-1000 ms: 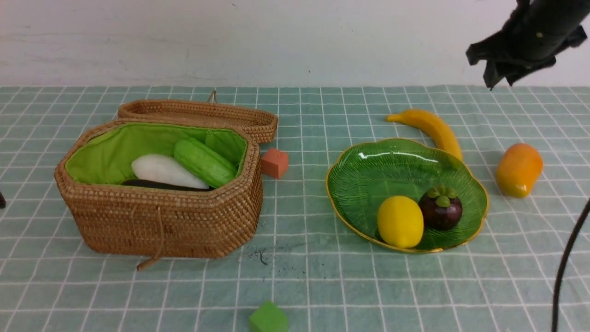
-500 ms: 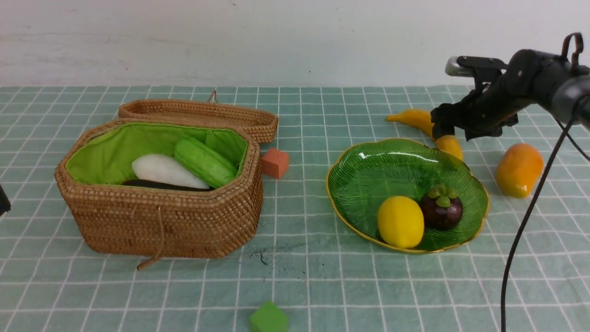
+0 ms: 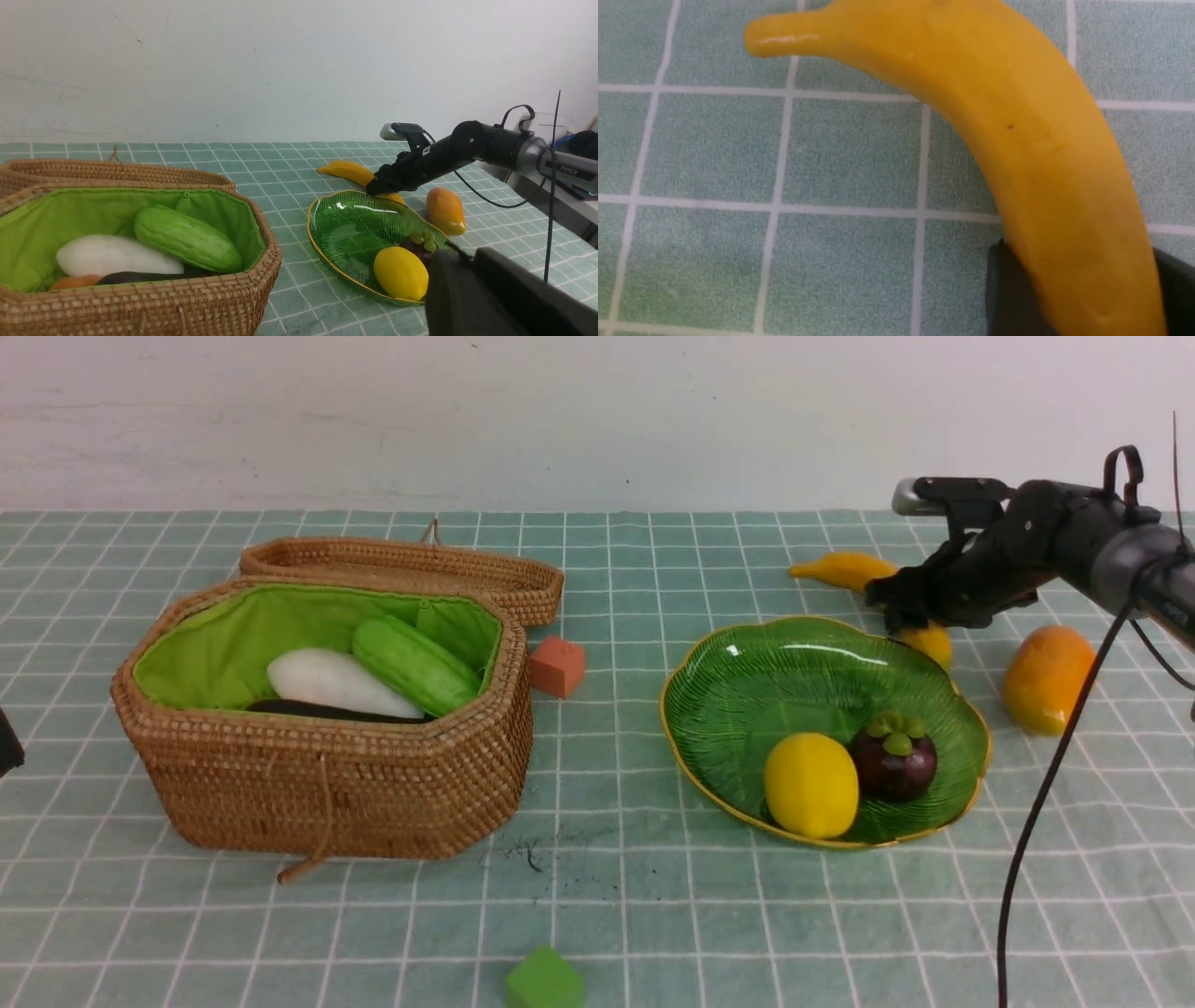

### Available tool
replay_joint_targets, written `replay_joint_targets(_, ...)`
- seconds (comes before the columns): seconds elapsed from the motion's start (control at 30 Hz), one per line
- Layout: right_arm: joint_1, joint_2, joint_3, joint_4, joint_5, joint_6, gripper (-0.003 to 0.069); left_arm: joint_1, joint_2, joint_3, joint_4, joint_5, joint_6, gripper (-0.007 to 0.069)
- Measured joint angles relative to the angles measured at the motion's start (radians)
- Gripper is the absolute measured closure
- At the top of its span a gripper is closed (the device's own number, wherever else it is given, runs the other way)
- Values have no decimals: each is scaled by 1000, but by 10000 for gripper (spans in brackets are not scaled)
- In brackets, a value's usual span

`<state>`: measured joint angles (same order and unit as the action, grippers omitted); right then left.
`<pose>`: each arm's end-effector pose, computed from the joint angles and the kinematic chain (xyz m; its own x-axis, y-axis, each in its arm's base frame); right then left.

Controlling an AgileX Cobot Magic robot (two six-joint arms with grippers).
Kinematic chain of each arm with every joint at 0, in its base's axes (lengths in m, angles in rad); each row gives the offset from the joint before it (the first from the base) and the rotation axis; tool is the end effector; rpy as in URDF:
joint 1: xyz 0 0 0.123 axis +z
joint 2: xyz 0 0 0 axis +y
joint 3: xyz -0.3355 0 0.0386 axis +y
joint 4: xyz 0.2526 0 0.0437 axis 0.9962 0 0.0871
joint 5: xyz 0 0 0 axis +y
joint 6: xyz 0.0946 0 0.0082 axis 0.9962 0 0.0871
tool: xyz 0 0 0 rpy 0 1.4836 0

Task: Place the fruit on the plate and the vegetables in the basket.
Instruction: Use the right arm to grab a banana and put it into the right plate

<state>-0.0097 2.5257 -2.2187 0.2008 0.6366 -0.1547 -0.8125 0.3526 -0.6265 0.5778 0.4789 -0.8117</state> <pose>0.6126 0.0053 0.1800 -0.7496 0.0148 -0.6617 -0.0633 0.9936 0.0938 0.0322 0.0008 0.3809 -0.1824 -0.2059 -0.9614 0.4985 0.8234 -0.2710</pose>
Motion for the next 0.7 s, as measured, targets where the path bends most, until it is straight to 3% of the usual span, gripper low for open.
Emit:
replay_joint_targets(0.13,0,-11,-20,0,23,-1,345,0,0,0,0,0,0,581)
replay_joint_targets(0.27,0,-114,-41,-2,106,-79,345,0,0,0,0,0,0,577)
replay_joint_targets(0.37,13,-220,-56,24,218,-253,345,0,0,0,0,0,0,575)
replay_joint_targets(0.53,70,-321,-60,184,535,-563,345,0,0,0,-1,0,18,575)
replay_joint_targets(0.7,91,-324,-33,254,605,-706,345,0,0,0,-49,0,126,610)
